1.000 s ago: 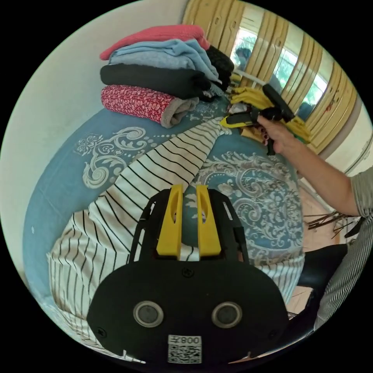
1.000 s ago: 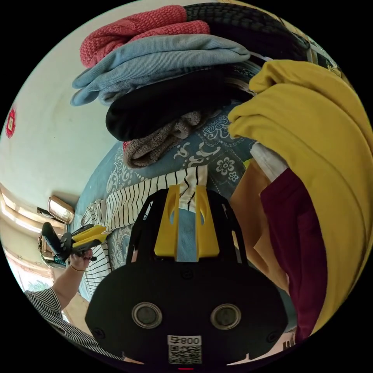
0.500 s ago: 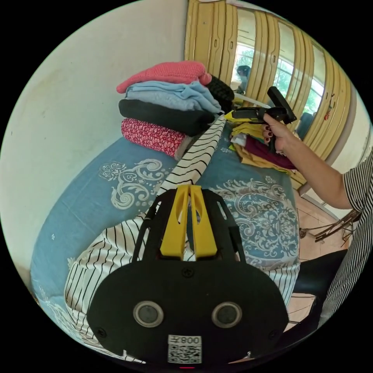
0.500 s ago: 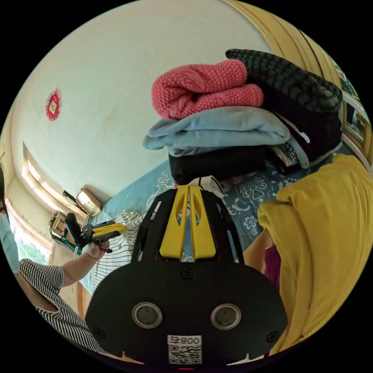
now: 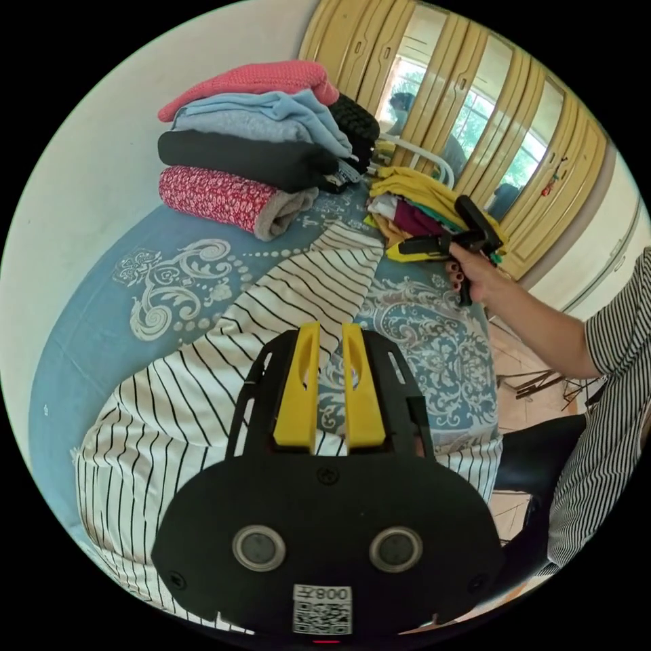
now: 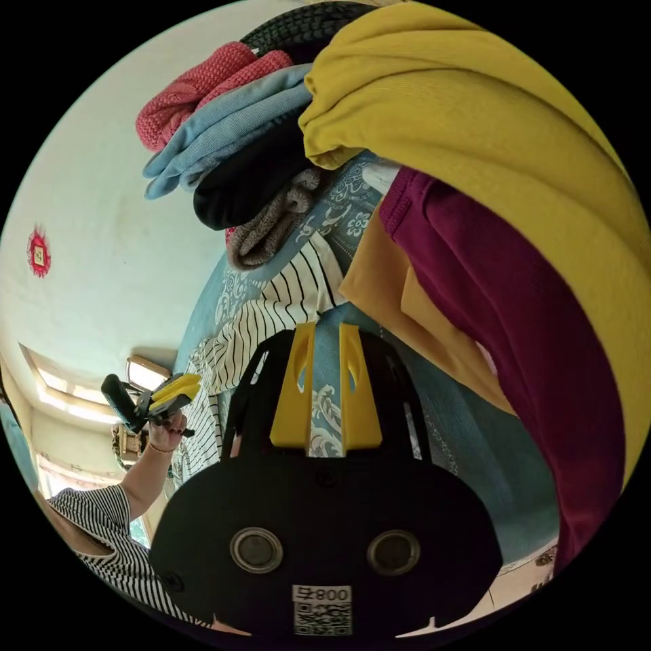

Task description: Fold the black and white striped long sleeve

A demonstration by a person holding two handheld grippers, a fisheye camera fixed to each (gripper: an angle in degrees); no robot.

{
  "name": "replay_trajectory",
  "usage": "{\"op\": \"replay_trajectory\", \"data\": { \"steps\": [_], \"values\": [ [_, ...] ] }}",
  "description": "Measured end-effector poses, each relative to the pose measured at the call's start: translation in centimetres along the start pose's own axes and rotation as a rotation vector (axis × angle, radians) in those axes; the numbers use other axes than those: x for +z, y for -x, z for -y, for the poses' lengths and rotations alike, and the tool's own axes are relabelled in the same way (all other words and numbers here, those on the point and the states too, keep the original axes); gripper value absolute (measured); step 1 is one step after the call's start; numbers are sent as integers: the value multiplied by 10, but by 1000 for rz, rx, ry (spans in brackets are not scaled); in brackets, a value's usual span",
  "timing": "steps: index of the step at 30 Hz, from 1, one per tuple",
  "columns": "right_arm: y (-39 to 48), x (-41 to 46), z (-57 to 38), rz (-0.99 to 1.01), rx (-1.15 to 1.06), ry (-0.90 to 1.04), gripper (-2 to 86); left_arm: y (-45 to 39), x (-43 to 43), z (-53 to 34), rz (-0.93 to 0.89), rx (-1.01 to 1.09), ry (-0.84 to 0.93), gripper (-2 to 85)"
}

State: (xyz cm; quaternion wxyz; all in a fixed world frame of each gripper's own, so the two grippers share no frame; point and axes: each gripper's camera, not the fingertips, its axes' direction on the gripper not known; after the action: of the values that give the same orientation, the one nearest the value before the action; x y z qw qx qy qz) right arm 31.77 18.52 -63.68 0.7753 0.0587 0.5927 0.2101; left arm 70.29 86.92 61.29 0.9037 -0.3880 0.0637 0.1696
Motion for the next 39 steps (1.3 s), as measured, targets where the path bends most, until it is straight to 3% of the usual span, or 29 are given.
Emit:
{"op": "replay_trajectory", "data": {
  "steps": [6, 15, 20, 23, 31, 39],
  "values": [
    [-8, -5, 5, 57, 57, -79, 80, 5, 56, 87, -56, 49, 9, 62],
    [-24, 3, -5, 125, 141, -147, 59, 19, 147, 207, -2, 74, 80, 63],
    [-18, 11, -12, 120, 124, -158, 51, 26, 188, 227, 36, 90, 191, 52],
    [-16, 17, -17, 141, 117, -162, 35, 33, 182, 225, 4, 88, 169, 29],
    [10, 17, -38, 167, 34, -201, 6, 38, 85, 206, -3, 149, -11, 9],
    [109, -8, -68, 410, -209, -338, 4, 102, -117, 175, -26, 156, -184, 8]
  ]
}}
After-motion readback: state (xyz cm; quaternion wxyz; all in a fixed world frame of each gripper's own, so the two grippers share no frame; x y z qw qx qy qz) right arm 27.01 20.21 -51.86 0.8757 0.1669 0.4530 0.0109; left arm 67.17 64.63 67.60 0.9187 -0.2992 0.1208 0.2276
